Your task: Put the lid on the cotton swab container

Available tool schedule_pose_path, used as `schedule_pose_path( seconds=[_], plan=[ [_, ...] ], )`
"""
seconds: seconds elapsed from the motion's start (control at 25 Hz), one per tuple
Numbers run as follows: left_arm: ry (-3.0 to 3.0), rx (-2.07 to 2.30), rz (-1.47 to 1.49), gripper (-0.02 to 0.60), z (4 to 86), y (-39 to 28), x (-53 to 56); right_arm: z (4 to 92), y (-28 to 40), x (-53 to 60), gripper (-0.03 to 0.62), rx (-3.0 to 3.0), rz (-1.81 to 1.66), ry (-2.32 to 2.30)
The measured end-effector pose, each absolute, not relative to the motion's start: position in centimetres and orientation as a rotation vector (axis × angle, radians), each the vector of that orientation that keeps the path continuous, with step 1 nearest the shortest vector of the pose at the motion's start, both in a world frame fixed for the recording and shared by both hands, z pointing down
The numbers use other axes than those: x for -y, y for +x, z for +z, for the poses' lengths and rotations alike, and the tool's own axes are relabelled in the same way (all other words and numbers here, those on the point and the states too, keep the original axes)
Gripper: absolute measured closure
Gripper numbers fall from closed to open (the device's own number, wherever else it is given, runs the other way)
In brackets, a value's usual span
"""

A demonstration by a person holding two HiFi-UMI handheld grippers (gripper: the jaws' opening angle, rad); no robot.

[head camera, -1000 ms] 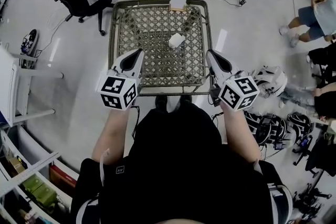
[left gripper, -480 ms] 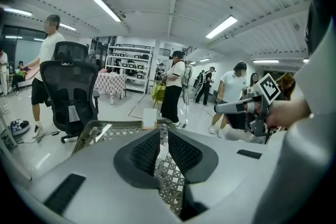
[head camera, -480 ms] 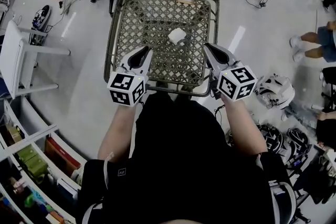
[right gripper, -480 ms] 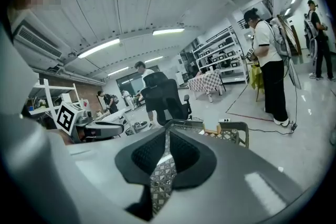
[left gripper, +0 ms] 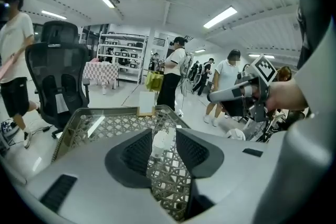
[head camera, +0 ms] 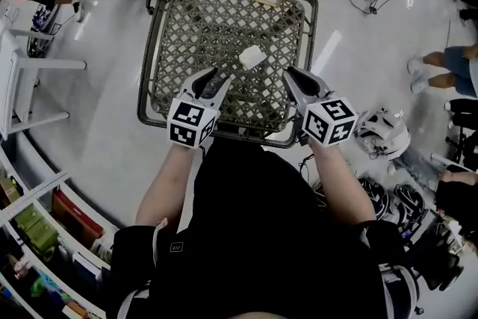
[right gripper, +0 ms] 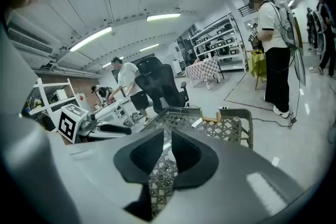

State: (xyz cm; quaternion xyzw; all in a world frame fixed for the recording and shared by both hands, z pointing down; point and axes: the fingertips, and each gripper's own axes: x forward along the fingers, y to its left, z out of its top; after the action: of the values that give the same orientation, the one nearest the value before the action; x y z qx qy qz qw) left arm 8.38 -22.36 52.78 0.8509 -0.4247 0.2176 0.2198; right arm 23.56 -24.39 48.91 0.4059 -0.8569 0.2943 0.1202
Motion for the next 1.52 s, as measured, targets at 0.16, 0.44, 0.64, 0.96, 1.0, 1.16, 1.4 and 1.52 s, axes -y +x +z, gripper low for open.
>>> schedule_pose_path(
  seconds=[0.16,0.44,0.64,0.96,1.0,1.16,1.4,1.52],
  plan=[
    [2.326,1.087,0.633,0.442,57.0,8.8,23.4,52.4,23.0,25.0,0.525,2.45,0.913,1.153],
    [2.309,1.032,0.718,0.442,62.5,8.6,26.1,57.9,21.8,24.7,0.525,2.344,1.012,1.12],
    [2.363,0.861,0.877,0.416,67.3,10.1,26.2,60.8,20.7,24.7,0.523,2.289,1.043,1.085],
    [2.537,0.712,0.93,0.403,69.4,13.2,27.5,63.1,19.6,26.4,0.514,2.244,1.06,1.108],
    [2.553,0.683,0.931,0.404,69.4,13.6,27.4,63.2,19.5,26.6,0.514,2.244,1.059,1.102],
    [2.566,0.606,0.914,0.407,69.7,15.4,26.6,63.4,19.8,27.4,0.514,2.241,1.057,1.089],
    [2.556,0.576,0.872,0.426,69.3,16.5,25.8,62.9,19.6,28.5,0.514,2.262,1.041,1.075],
    [2.552,0.608,0.864,0.426,69.1,15.9,26.2,62.9,19.2,29.1,0.516,2.267,0.994,1.058]
  ],
)
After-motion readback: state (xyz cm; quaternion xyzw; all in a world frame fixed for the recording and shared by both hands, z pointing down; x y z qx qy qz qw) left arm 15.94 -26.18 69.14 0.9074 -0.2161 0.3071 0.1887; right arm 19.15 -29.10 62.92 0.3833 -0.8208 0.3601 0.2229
